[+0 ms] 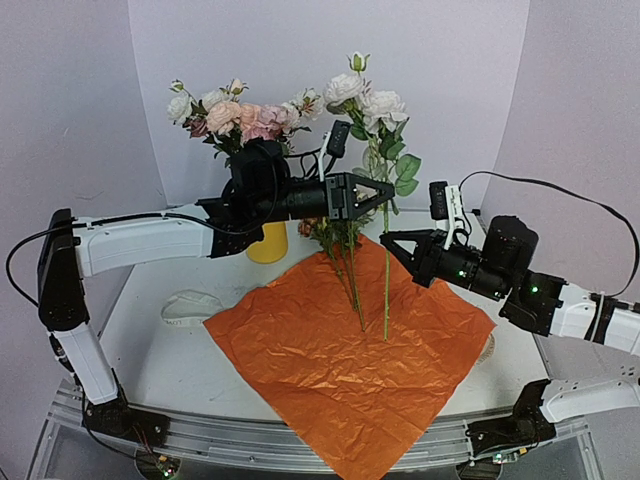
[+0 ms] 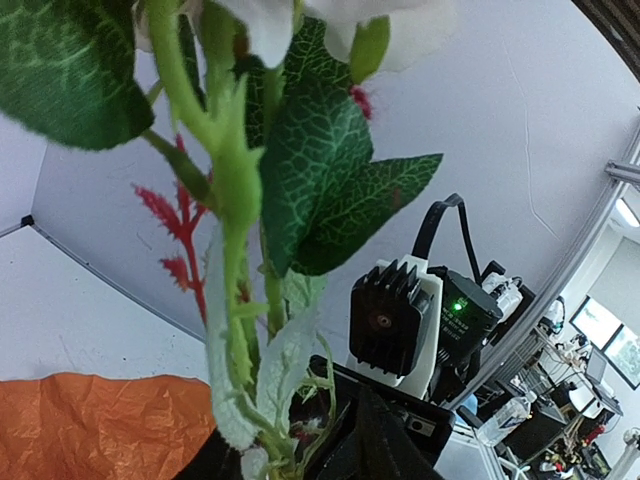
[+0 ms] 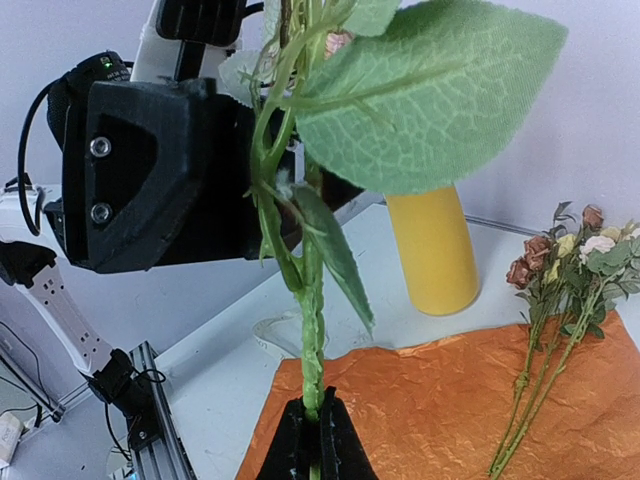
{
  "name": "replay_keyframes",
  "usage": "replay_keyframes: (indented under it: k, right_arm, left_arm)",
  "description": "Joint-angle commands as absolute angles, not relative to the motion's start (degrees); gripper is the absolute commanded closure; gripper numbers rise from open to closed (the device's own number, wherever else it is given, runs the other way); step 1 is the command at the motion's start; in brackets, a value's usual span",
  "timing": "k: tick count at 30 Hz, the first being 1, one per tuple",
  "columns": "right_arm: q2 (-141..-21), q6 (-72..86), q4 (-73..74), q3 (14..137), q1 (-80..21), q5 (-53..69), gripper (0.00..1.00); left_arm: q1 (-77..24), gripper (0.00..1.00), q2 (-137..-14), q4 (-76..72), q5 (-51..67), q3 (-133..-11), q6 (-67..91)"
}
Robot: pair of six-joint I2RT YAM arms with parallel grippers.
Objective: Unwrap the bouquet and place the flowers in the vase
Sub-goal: Pick up the fake flower from the wrapping paper.
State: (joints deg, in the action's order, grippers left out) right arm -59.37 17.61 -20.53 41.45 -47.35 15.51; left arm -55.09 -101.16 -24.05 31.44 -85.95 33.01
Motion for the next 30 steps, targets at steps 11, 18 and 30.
replay_keyframes:
  k: [11,18,30]
  right_arm:
    - [-57.0,17.58,-23.29,42.1,-47.71,13.82,0.67]
    - [-55.04,17.8,-22.03,40.42,-47.68,8.74,0.15]
    - [-51.73,17.31,-20.72,38.01,-47.66,4.5,0.13]
  left_arm:
    - [-55.5,1.0,-97.73,-25.87,28.55,-85.42,27.93]
    - [-55.47,1.0,-88.24,-24.96,19.29,-75.14,15.72]
    - [-54.7,1.0,-69.16,-23.29,-16.85,-64.44,-20.0]
